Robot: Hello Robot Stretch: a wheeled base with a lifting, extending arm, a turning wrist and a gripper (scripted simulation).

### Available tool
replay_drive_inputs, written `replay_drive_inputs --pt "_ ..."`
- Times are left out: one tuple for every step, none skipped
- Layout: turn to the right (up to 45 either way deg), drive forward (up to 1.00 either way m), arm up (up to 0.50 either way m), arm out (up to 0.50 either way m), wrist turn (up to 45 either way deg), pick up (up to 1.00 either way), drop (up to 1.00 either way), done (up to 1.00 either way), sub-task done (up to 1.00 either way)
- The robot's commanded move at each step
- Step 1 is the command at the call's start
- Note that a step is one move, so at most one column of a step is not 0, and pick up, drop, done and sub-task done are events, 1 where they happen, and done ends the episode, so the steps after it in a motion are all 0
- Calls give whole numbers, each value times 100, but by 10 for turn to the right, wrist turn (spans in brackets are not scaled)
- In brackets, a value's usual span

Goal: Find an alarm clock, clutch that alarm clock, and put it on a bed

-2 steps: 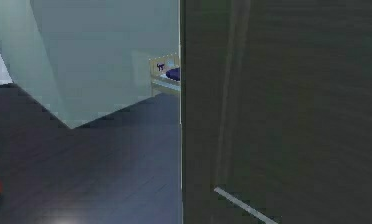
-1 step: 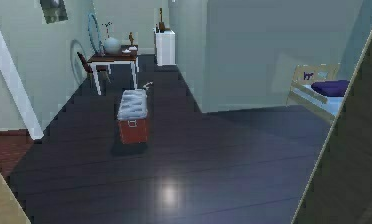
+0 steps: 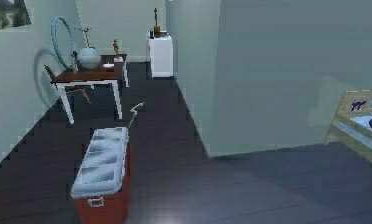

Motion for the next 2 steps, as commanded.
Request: replay_drive_inputs --pt "0 90 0 0 0 0 0 0 0" --pt "-30 0 0 0 0 0 0 0 0"
